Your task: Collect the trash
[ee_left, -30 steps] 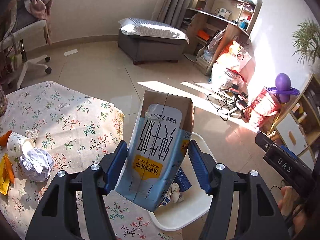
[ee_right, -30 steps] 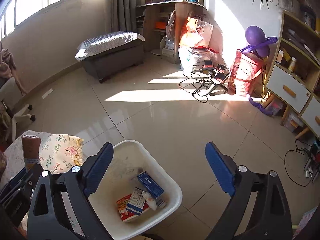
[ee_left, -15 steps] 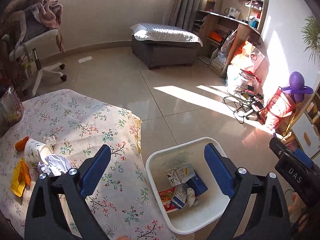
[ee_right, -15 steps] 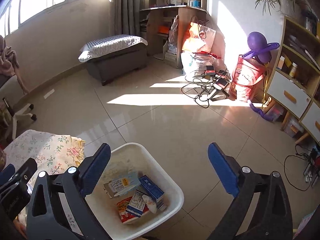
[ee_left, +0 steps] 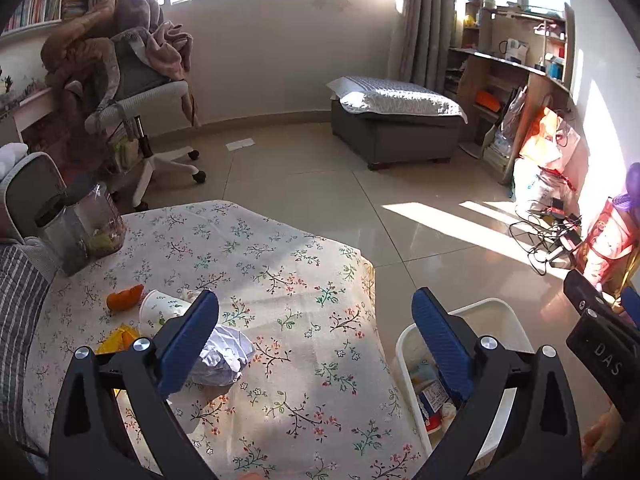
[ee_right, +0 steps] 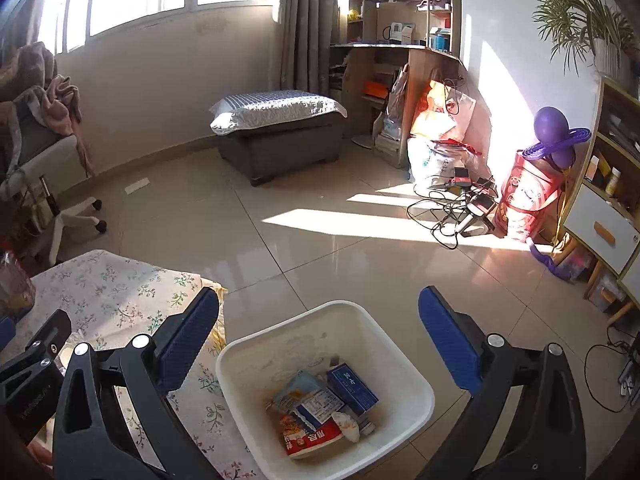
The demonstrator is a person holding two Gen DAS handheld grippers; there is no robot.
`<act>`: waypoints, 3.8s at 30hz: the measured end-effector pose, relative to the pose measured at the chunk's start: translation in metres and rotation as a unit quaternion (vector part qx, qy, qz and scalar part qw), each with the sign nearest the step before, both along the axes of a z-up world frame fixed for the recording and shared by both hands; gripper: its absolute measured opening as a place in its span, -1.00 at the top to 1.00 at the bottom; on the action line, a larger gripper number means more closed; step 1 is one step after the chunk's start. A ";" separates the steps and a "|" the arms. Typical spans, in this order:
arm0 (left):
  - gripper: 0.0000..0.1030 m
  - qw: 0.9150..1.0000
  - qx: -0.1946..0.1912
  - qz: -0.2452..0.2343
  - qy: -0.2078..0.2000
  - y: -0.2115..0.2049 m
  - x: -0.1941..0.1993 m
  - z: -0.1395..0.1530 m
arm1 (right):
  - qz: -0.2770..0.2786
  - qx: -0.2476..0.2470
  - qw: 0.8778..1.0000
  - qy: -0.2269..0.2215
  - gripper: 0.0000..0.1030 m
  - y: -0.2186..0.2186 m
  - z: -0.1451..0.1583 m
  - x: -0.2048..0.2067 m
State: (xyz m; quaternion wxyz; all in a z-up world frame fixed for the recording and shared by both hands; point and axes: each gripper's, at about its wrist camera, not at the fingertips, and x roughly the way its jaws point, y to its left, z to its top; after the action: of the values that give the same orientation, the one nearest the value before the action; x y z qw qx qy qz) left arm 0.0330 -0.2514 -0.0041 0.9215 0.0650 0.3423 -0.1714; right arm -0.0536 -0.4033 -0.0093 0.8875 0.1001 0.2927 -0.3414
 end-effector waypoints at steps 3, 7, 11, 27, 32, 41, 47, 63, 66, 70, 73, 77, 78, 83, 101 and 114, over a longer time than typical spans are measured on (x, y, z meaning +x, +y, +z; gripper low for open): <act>-0.83 1.000 0.002 0.016 0.000 0.019 0.007 0.000 | 0.023 -0.009 1.000 0.004 -0.86 0.021 0.000 0.012; -0.83 0.999 0.010 0.039 -0.003 0.046 0.016 -0.001 | 0.052 -0.021 0.998 0.011 -0.86 0.049 0.000 0.030; -0.83 0.998 0.021 0.063 0.002 0.074 0.025 -0.006 | 0.080 -0.027 0.996 0.018 -0.86 0.073 -0.002 0.044; -0.83 0.985 0.058 0.155 0.053 0.193 0.063 -0.046 | 0.186 -0.023 0.981 0.057 -0.86 0.175 -0.023 0.096; -0.83 0.981 0.052 0.140 0.121 0.218 0.088 -0.077 | 0.203 -0.018 0.977 0.062 -0.86 0.197 -0.028 0.108; -0.71 0.968 0.066 0.105 0.218 0.216 0.126 -0.143 | 0.197 0.003 0.978 0.069 -0.87 0.194 -0.032 0.117; 0.04 0.963 0.055 0.079 0.253 0.210 0.139 -0.168 | 0.199 0.008 0.977 0.072 -0.87 0.195 -0.034 0.123; 0.60 0.966 -0.097 0.145 0.193 0.306 0.117 -0.056 | 0.307 0.048 0.943 0.119 -0.87 0.252 -0.056 0.147; 0.60 0.967 -0.130 0.167 0.142 0.332 0.105 -0.016 | 0.358 0.022 0.924 0.131 -0.87 0.285 -0.057 0.169; 0.60 0.964 -0.156 0.188 0.104 0.363 0.099 0.012 | 0.457 -0.006 0.873 0.171 -0.87 0.330 -0.069 0.217; 0.60 0.960 -0.170 0.197 0.101 0.378 0.101 0.018 | 0.514 -0.075 0.831 0.198 -0.85 0.363 -0.084 0.243; 0.59 0.958 -0.172 0.205 0.104 0.389 0.105 0.019 | 0.561 -0.117 0.786 0.234 -0.76 0.395 -0.104 0.271; 0.59 0.958 -0.172 0.206 0.104 0.390 0.108 0.019 | 0.569 -0.123 0.775 0.246 -0.74 0.401 -0.109 0.276; 0.59 0.956 -0.174 0.214 0.097 0.402 0.102 0.021 | 0.589 -0.144 0.737 0.299 -0.63 0.415 -0.136 0.288; 0.59 0.947 -0.173 0.248 0.109 0.419 0.108 0.007 | 0.515 0.032 0.826 0.226 0.82 0.396 -0.093 0.290; 0.58 0.943 -0.184 0.257 0.104 0.428 0.102 0.010 | 0.478 0.093 0.842 0.231 0.55 0.386 -0.081 0.282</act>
State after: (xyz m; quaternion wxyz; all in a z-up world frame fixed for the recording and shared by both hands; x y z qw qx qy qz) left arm 0.1349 0.1770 0.0063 0.8896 -0.2139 0.4036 0.0050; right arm 0.2281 -0.0175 -0.0906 0.8339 -0.0523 0.5312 0.1404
